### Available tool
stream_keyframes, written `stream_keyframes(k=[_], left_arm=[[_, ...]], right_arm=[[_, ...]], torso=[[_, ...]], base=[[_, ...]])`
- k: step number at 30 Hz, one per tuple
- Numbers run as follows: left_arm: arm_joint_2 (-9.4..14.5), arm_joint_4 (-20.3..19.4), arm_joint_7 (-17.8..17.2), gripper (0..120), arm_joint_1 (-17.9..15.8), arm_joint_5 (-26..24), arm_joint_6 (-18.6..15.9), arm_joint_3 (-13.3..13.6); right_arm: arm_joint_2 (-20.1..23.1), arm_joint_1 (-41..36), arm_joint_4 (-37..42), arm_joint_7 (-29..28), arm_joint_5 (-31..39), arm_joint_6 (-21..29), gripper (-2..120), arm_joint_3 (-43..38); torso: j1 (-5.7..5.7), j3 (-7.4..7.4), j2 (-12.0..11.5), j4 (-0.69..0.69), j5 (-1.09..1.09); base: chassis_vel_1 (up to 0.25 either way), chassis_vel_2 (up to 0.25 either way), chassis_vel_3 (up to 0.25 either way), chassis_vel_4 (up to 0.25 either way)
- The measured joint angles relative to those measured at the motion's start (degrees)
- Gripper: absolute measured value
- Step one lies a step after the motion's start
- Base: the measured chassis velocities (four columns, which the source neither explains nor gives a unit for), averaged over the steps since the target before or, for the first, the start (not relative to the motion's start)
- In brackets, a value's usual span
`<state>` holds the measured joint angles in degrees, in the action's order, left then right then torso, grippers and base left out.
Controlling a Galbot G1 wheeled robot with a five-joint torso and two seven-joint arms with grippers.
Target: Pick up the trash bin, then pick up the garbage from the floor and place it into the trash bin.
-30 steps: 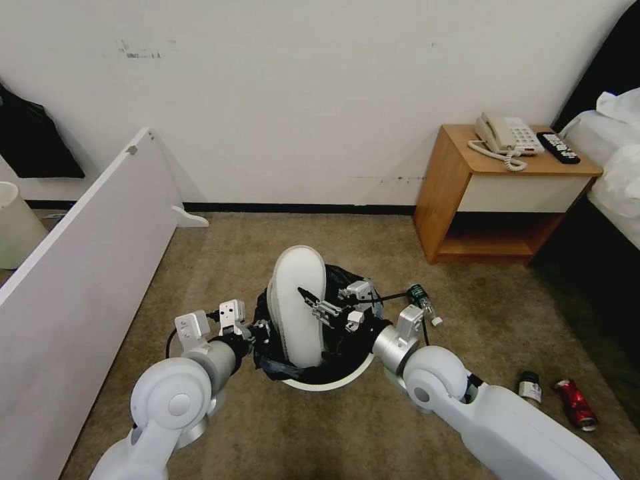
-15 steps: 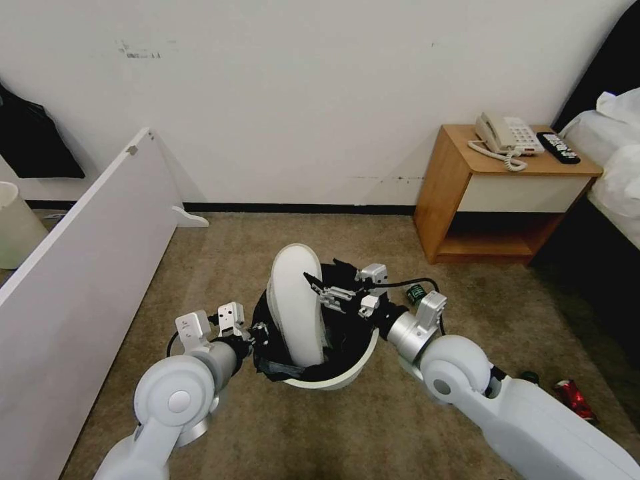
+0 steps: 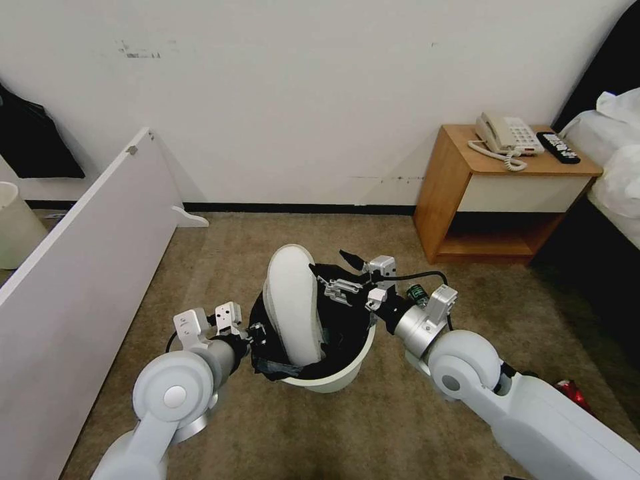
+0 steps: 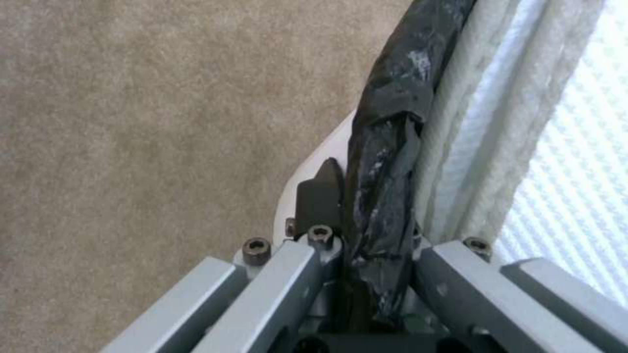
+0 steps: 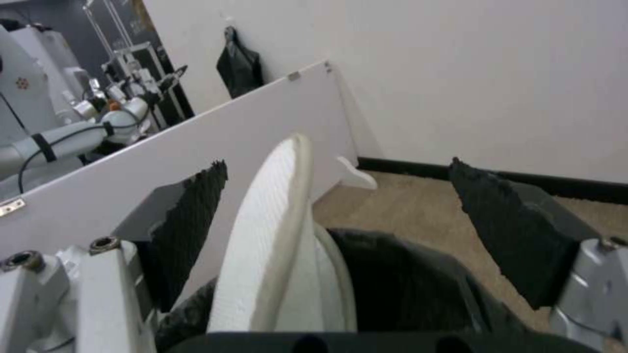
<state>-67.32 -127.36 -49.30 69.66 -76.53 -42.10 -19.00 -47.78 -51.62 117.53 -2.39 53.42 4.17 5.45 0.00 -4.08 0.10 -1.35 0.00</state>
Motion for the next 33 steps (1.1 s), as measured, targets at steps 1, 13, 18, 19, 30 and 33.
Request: stream_keyframes(k=[1, 13, 18, 19, 30, 33], left_arm=[[0.0, 0.0, 0.0, 1, 0.0, 0.0, 0.0, 0.0], [0.7, 0.4, -3.9, 1, -1.3, 0.5, 0.0, 0.9], [1.0, 0.4, -4.2, 1, -1.5, 1.0, 0.0, 1.1], [1.0, 0.4, -4.2, 1, -1.5, 1.1, 0.0, 1.1], [0.6, -0.3, -6.3, 1, -2.2, 2.4, 0.0, 1.5], [0.6, -1.2, -6.2, 1, -1.2, 3.3, 0.0, 0.8]], right_arm=[[0.0, 0.0, 0.0, 0.0, 0.0, 0.0, 89, 0.0], [0.1, 0.6, 3.2, -0.3, 1.8, -0.8, 89, -2.6], [0.7, 0.6, 4.5, -0.6, 2.3, -1.0, 89, -3.6], [0.9, 0.6, 4.7, -0.7, 2.4, -1.1, 89, -3.8], [5.4, -2.2, 7.6, -6.8, 1.6, -0.8, 90, -11.3], [6.2, -3.8, 7.6, -10.4, 0.3, 0.5, 91, -15.0]], torso=[[0.0, 0.0, 0.0, 0.0, 0.0], [0.0, 0.0, 0.0, 0.0, 0.0], [0.0, 0.0, 0.0, 0.0, 0.0], [0.0, 0.0, 0.0, 0.0, -0.01], [0.0, 0.0, 0.0, -0.02, 0.0], [0.0, 0.0, 0.0, 0.01, 0.01]], base=[[0.0, 0.0, 0.0, 0.0], [0.0, 0.0, 0.0, 0.0], [0.0, 0.0, 0.0, 0.0], [0.0, 0.0, 0.0, 0.0], [0.0, 0.0, 0.0, 0.0], [0.0, 0.0, 0.0, 0.0]])
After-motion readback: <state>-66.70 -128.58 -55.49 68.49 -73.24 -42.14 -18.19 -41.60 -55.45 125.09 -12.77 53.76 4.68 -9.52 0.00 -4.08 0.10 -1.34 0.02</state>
